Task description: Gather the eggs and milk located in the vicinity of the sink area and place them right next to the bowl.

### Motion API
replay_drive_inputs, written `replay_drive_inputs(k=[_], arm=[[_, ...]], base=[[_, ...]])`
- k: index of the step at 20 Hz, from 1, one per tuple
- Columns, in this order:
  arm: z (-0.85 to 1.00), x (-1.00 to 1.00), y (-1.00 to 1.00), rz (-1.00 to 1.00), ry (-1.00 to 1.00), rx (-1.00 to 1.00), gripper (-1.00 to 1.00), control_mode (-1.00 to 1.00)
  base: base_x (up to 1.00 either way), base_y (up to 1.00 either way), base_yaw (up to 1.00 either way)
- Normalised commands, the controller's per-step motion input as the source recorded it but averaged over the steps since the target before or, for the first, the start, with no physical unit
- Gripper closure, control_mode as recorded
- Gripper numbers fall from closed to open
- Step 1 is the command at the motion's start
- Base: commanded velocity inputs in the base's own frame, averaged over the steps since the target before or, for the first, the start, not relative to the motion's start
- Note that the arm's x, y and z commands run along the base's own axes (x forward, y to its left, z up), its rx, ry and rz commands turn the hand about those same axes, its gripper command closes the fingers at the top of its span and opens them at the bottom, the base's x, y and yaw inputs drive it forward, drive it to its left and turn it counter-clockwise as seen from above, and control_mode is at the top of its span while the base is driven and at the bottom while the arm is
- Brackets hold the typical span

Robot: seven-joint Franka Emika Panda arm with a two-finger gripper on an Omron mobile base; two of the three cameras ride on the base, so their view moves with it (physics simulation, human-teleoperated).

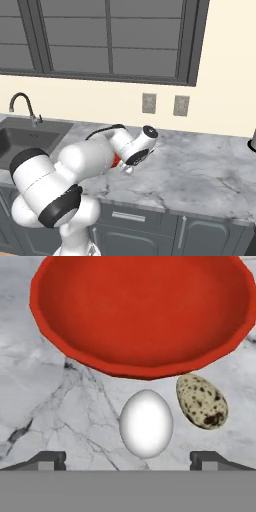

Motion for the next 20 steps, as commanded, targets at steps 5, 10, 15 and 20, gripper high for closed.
replay_drive_inputs(k=[5,10,15,20], arm=[[0.47,-0.07,-0.08,-0.25,0.08,-0.01,-1.0,-1.0],[0.37,-0.12,0.0,-0.33,0.08,-0.01,-1.0,-1.0],[0.41,-0.01,0.43,-0.36,0.05,-0.07,-1.0,-1.0],[0.43,-0.11,0.8,-0.28,0.0,-0.08,-1.0,-1.0]], base=[[0.0,0.0,0.0],[0.0,0.0,0.0],[0.0,0.0,0.0],[0.0,0.0,0.0]])
